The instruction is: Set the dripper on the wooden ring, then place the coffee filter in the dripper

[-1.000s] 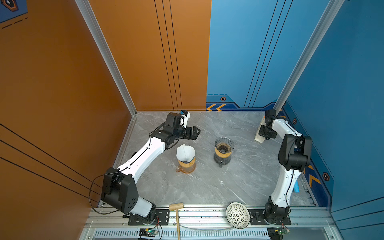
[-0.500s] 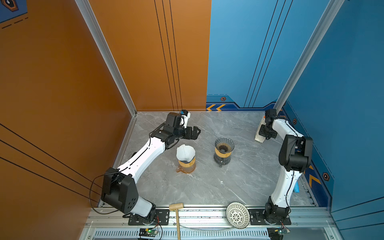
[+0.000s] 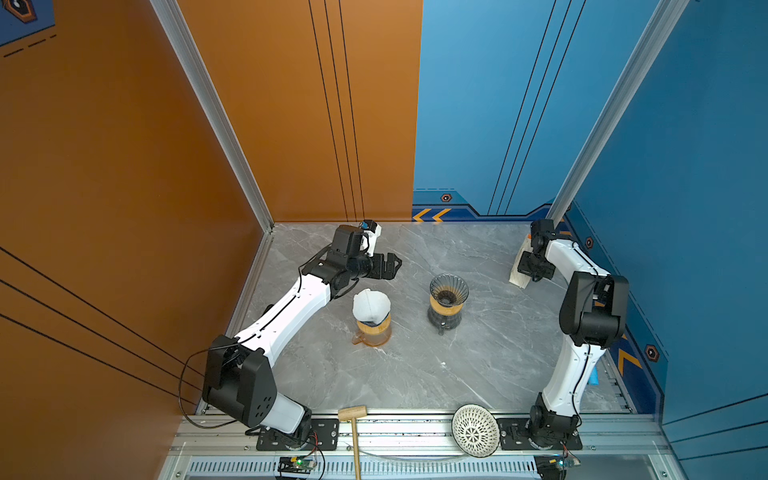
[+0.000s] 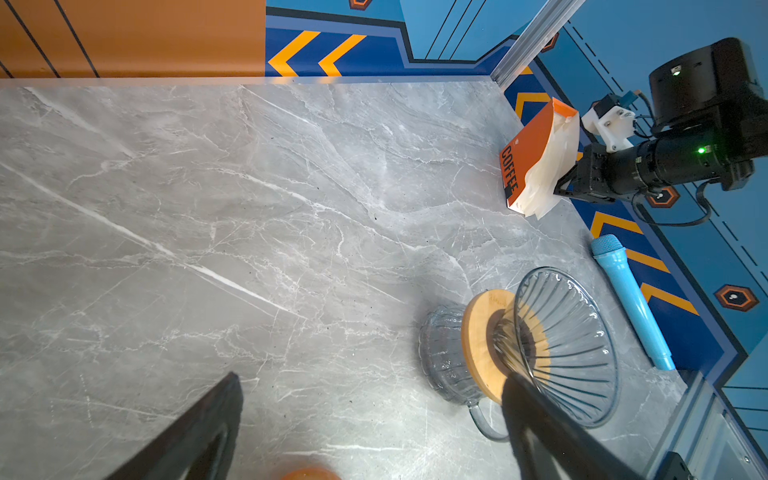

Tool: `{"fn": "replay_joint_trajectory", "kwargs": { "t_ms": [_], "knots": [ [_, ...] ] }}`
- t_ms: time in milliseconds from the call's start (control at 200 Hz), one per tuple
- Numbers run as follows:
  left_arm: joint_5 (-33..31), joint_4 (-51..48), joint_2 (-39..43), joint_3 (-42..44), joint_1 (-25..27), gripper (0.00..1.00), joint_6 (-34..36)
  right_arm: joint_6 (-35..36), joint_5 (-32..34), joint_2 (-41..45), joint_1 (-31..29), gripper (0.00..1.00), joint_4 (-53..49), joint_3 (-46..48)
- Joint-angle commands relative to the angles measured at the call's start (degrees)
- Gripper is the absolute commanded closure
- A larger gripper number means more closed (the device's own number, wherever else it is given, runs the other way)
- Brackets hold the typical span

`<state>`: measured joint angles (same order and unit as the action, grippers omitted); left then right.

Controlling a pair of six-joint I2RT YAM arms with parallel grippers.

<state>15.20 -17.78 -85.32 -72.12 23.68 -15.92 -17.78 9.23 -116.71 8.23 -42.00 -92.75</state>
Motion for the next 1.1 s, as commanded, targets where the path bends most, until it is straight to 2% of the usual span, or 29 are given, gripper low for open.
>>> {"fn": "replay_joint_trajectory", "kwargs": {
  "t_ms": [0, 1097],
  "knots": [
    [1.06, -1.12, -0.11, -1.37, 0.26, 0.02, -0.07, -0.06, -0.28, 1.44, -0.41, 1.0, -1.97, 0.12],
    [0.79, -1.16, 2.06, 0.19, 0.86, 0.02, -0.25, -4.46, -3.15, 11.47, -2.78, 1.0, -1.95, 11.6]
  ]
}}
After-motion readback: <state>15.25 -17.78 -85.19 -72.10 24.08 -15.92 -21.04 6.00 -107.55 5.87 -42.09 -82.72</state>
